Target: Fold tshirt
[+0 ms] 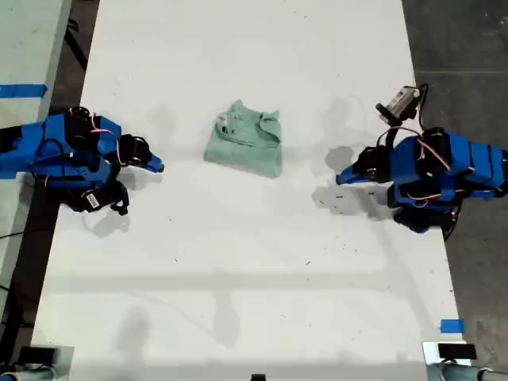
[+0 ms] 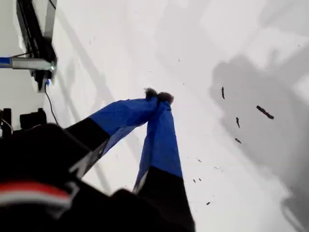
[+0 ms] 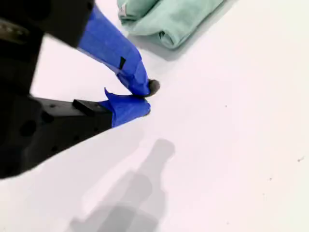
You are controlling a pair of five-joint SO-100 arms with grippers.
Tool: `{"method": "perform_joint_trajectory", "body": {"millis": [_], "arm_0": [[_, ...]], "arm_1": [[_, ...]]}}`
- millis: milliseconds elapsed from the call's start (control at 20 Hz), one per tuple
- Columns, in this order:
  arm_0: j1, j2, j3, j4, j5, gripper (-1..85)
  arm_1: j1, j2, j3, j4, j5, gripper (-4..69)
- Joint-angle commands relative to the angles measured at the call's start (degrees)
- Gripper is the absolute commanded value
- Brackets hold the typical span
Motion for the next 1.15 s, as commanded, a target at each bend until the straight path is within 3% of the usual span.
{"method": "perform_joint_trajectory", "body": {"millis": [0, 200, 300, 350, 400, 500, 1100], "arm_0": [[0.4, 16.7, 9.1, 4.6, -2.6, 0.1], [-3.8, 20.0, 14.6, 12.2, -1.6, 2.7], [-3.4, 20.0, 14.2, 14.1, -1.9, 5.7], [-2.1, 20.0, 14.2, 14.1, -1.7, 6.3], [-1.0, 20.0, 14.2, 14.1, -1.7, 6.3], [0.8, 20.0, 14.2, 14.1, -1.7, 6.3], [2.5, 20.0, 14.2, 14.1, -1.6, 6.4]], "arm_1": [[-3.3, 15.2, 12.7, -0.5, 6.5, -1.7], [-3.5, 14.8, 19.0, -3.8, 5.9, 1.2], [-2.4, 14.8, 19.5, -4.5, 9.6, 2.1], [-1.5, 14.8, 19.5, -4.4, 5.4, 2.1], [-1.1, 14.8, 19.5, -4.4, -4.3, 2.2], [-1.1, 14.8, 19.2, -3.9, -29.4, 2.1], [-1.4, 14.8, 19.0, -3.3, -28.7, 1.4]]}}
